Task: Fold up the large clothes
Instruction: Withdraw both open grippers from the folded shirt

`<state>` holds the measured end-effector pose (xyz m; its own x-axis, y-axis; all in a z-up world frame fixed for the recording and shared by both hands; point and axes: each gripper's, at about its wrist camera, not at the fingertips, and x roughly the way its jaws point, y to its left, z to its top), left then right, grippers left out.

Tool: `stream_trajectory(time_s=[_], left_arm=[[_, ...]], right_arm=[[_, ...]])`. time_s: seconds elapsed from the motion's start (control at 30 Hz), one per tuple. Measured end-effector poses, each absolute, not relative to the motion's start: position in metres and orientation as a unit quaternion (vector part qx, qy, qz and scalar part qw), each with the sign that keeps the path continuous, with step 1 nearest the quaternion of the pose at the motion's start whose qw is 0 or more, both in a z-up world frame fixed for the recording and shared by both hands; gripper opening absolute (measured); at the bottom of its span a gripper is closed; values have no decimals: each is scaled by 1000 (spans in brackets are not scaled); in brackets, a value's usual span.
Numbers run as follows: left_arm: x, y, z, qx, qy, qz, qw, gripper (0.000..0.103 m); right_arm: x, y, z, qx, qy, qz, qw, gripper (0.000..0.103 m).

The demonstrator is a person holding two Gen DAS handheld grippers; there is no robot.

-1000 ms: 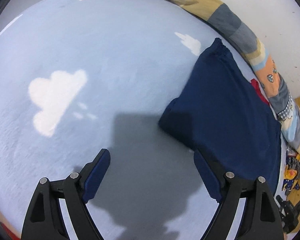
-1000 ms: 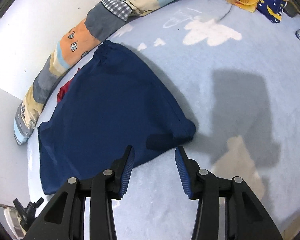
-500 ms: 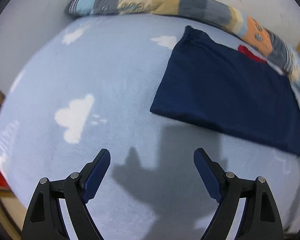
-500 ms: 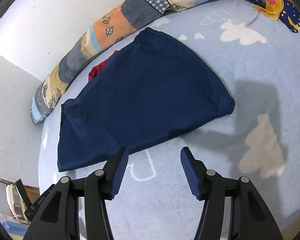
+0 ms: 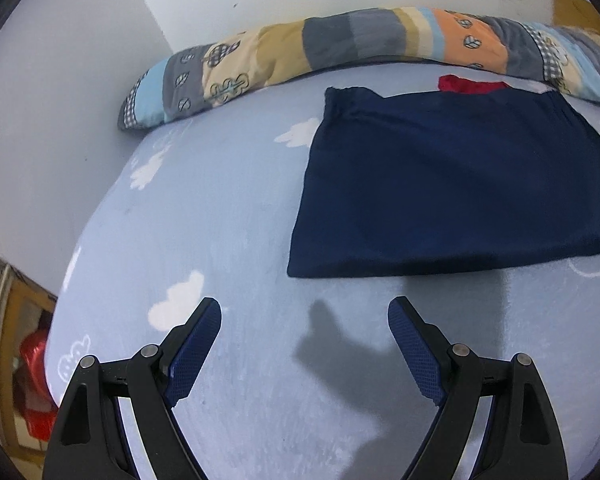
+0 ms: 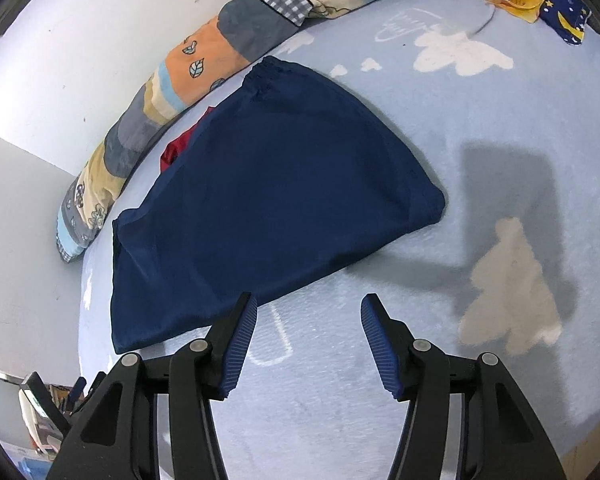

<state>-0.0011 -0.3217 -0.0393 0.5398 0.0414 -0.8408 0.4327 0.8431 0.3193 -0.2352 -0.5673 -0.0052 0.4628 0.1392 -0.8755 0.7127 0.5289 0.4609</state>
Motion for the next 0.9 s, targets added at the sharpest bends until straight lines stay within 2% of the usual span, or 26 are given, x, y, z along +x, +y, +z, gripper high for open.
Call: stream_trajectory(time_s=[0.9], left_arm=[[-27,-341,-42,319,416,-124,843,86]], right_arm=[[-225,-567,-15,425,496,-206,729,60]])
